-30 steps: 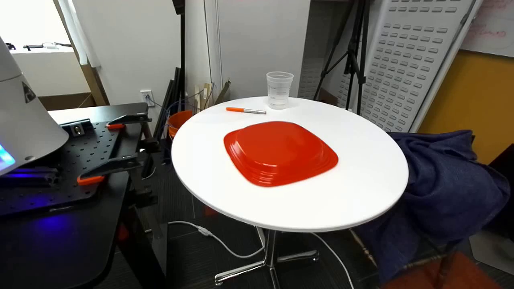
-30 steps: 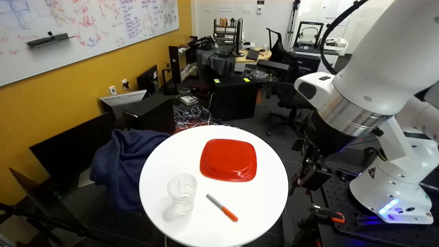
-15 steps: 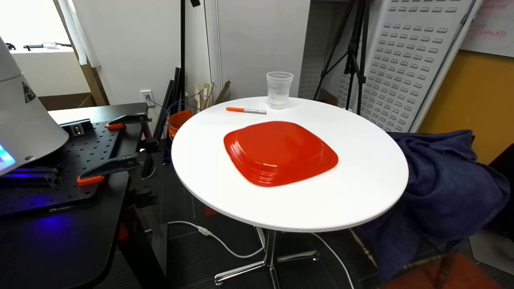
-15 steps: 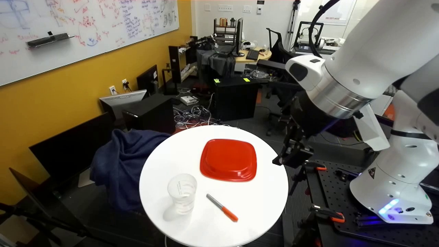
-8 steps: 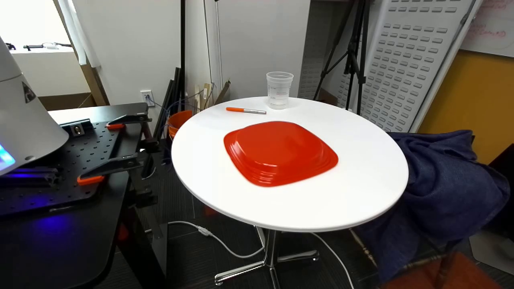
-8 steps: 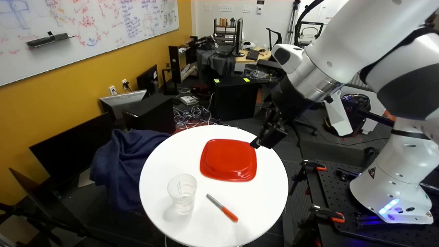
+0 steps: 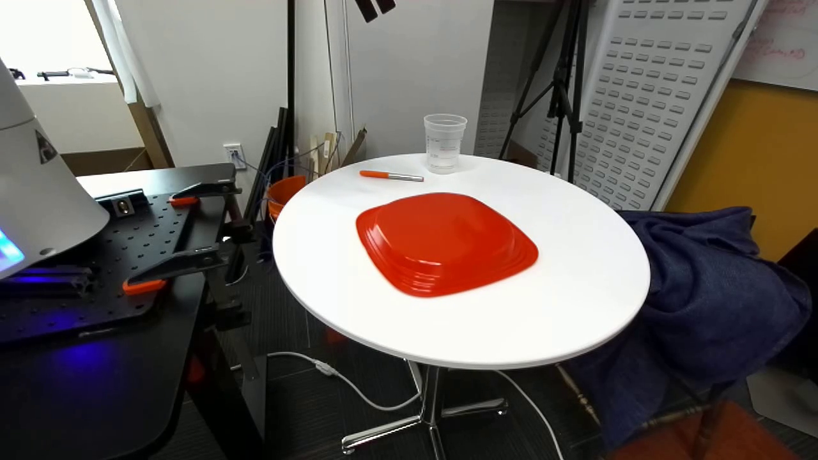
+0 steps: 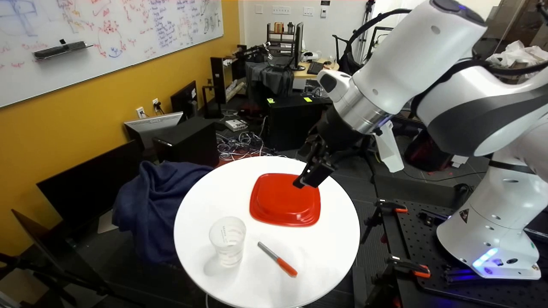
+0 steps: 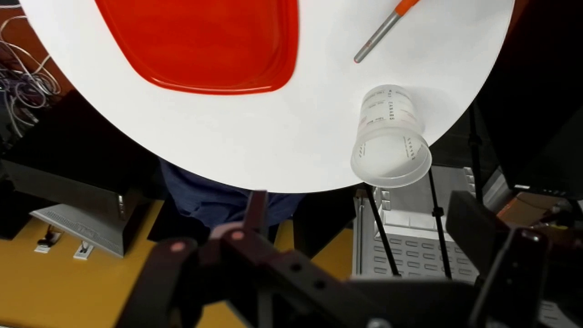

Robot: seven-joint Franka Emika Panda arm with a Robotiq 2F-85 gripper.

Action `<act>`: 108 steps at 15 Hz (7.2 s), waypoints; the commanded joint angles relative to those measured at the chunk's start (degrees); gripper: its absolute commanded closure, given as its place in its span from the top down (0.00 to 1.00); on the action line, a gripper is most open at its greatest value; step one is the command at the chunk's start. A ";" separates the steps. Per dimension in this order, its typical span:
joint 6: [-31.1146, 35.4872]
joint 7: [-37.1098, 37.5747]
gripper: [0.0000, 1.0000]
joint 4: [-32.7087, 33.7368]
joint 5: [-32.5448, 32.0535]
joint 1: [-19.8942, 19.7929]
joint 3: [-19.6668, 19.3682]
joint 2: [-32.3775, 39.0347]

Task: Move the cup to the right of the plate

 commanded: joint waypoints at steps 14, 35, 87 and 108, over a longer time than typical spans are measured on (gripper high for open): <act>6.79 -1.67 1.00 8.94 -11.67 -4.37 -0.30 16.92; 21.19 7.18 1.00 19.48 -22.58 -8.49 -2.39 32.89; -3.11 -23.84 0.14 41.84 21.92 5.69 -10.76 54.02; 7.93 -22.97 0.01 32.19 22.58 4.92 -12.77 44.15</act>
